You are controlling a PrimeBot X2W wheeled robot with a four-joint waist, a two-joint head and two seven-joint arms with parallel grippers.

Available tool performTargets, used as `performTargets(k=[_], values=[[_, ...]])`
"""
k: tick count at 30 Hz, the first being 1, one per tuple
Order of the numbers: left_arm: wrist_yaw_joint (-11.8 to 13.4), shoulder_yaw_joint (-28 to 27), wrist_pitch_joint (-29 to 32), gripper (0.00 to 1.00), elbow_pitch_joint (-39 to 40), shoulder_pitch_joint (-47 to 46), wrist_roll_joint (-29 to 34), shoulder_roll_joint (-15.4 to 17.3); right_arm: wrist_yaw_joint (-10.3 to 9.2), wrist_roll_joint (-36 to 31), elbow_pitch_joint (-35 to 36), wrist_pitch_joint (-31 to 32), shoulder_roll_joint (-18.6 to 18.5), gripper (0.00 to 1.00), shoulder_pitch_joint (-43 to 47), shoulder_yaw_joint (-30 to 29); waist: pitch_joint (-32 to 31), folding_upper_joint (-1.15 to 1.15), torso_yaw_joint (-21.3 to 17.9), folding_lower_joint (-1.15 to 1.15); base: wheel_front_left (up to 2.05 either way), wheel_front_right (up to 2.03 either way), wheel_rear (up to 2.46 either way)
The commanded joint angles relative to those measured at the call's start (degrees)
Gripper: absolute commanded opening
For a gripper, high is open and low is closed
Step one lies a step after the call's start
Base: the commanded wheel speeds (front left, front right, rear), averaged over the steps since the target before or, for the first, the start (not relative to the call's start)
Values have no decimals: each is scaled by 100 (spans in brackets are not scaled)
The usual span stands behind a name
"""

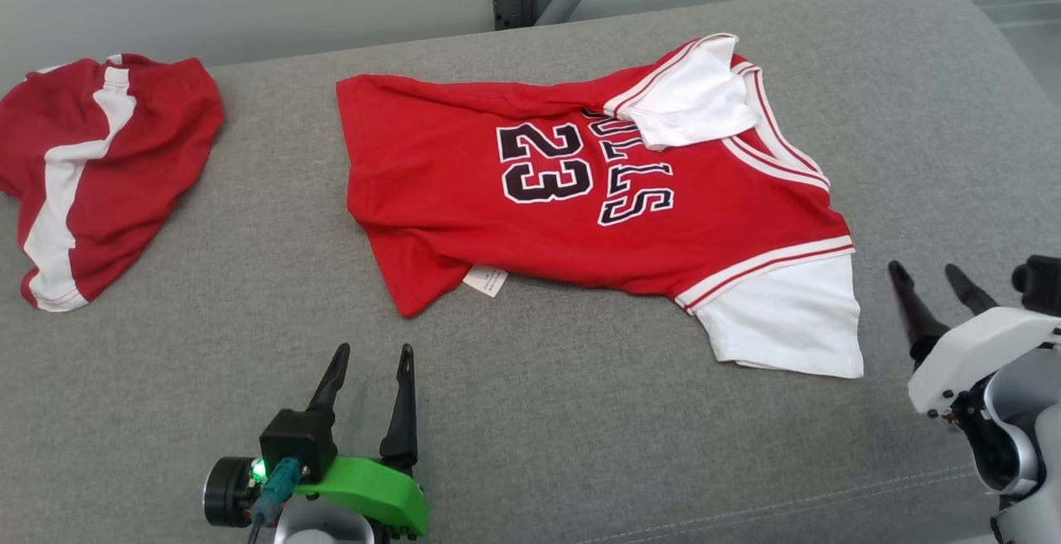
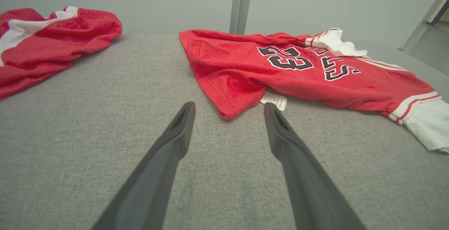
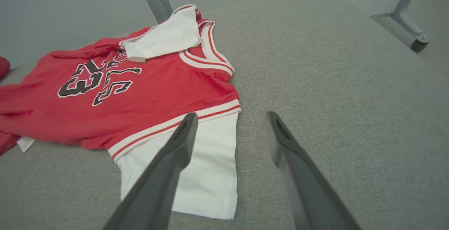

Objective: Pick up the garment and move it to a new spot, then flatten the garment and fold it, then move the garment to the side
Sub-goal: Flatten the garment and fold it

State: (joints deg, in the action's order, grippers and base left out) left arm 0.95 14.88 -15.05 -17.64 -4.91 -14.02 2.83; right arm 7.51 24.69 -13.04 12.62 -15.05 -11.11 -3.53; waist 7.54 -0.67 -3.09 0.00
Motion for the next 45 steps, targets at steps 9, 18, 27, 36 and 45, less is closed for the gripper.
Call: performTargets(k=[9,18,27,36,45], values=[[-59,62,-15,100,-1089,-770,-170,12,-4,-244,772,-611,293,100,64,-489,84,67,-532,0,0,0,0],[-4,-433,-15,100,-2071,-1252,-441,38,-4,-205,1227,-885,600,100,104,-186,253,67,-901,0,0,0,0],[-239,-692,-15,5,-2665,-1614,-500,43,-4,-164,1203,-1025,615,100,33,-57,348,67,-1017,0,0,0,0],[-460,-668,-10,0,-2577,-1463,-380,23,-4,-173,1111,-1084,636,100,99,-35,224,67,-823,0,0,0,0],[-580,-787,-9,0,-1809,-475,-151,223,-4,-121,937,-1138,744,100,350,33,-86,67,-272,0,0,0,0]])
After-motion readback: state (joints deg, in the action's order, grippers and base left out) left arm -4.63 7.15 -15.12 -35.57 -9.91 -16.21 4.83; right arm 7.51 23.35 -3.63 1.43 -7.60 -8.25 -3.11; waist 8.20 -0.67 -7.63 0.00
